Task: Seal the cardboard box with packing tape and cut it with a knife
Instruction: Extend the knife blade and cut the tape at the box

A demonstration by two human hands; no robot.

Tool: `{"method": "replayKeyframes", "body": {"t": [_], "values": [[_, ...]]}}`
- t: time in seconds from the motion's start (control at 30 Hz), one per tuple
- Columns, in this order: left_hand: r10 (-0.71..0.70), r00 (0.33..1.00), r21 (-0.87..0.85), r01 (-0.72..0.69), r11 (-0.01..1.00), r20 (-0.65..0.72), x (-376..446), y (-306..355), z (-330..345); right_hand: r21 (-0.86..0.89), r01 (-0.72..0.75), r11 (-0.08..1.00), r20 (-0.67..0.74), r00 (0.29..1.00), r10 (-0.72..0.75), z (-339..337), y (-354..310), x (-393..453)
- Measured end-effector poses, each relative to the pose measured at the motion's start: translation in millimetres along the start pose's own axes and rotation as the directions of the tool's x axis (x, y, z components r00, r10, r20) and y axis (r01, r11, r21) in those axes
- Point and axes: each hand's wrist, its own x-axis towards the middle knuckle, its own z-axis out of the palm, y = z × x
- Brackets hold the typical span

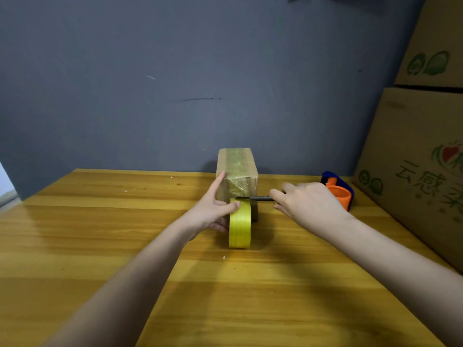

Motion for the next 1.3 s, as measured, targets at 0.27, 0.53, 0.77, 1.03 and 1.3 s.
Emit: {"method": "replayKeyframes", "body": {"t": [0.27, 0.53, 0.77, 1.03, 1.3], "values": [[-0.025, 1.000, 0.000, 0.025, 1.000, 0.000, -2.0, 3.1, 0.4, 0.023, 0.000, 1.000, 0.053, 0.999, -0.001, 3.9, 4.8, -8.2], [0.028, 0.999, -0.053, -0.030, 0.998, -0.042, -7.2, 0.2, 2.6, 0.057, -0.127, 0.990, 0.121, 0.986, 0.119, 4.8, 0.4, -13.4], [0.057, 0.992, 0.000, -0.058, 0.998, -0.112, -17.3, -7.5, 9.5, 0.148, -0.251, 0.957, 0.175, 0.959, 0.225, 11.9, 0.7, -26.2], [0.026, 0.992, -0.026, -0.029, 0.999, -0.125, -32.3, 2.9, 36.8, 0.526, -0.606, 0.597, 0.480, 0.791, 0.379, 27.2, 1.4, -52.9], [0.220, 0.967, 0.459, -0.140, 0.877, -0.126, -22.2, 12.8, 89.0, 0.677, -0.734, -0.057, 0.684, 0.599, 0.417, 64.4, -9.4, -86.2]]}}
